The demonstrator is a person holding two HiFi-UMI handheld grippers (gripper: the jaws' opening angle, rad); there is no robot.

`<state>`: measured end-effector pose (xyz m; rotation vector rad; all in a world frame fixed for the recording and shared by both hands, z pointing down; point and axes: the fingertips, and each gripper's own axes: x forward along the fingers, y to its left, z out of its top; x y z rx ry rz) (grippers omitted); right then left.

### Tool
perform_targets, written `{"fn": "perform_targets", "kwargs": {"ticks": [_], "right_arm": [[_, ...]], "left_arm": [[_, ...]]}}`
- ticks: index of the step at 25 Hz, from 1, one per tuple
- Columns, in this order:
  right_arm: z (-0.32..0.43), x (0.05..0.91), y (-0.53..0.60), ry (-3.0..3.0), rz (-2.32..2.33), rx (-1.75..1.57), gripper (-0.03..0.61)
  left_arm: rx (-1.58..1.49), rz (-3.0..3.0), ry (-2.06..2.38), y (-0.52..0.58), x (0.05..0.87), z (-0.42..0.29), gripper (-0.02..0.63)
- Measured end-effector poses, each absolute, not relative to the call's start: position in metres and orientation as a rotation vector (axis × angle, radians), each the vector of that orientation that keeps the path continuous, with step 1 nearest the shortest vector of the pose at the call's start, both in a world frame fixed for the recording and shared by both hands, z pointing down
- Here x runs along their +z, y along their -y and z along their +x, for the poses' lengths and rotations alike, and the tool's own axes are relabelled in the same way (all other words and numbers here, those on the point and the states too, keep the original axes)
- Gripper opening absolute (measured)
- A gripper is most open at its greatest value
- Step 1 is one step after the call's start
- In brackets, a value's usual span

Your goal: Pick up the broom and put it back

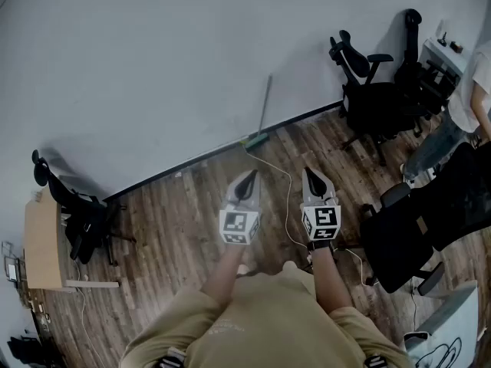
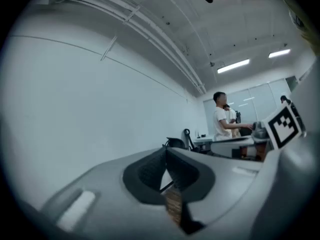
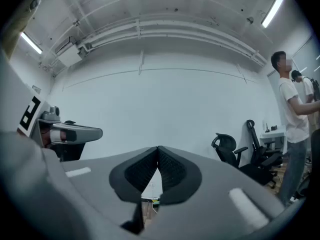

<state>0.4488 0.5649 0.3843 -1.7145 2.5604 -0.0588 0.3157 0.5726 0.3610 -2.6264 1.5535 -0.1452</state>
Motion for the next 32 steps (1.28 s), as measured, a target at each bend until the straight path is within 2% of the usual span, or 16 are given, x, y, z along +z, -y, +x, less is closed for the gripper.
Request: {"fn": "perform_targets", "kwargs": {"ticks": [5,13,24,32], "right_arm": [[0.507,0.386,-0.552,-2.482,-1.771,-0.105,0.005],[0.501,0.408,-0.516,-2.516,-1.769,-0.156,0.005],[0.477,0.413,-0.394,-2.612,-1.859,-0.116,0.005],[0.433,0.403,-0.286,-2.632,-1.872,-0.106,0.005]], "left_arm": [[-0.182,-2.609,-1.607,-0.579,0.375,0.338,-0.002],[-0.225,-2.588,-1.709,-0.55,0.393,0.31,-0.002],[-0.151,-2.691,-1.635,-0.392,0.408,0.316,-0.002],[-0.022,-2.716,-1.676,-0.274,0.4,0.272,0.0]]}}
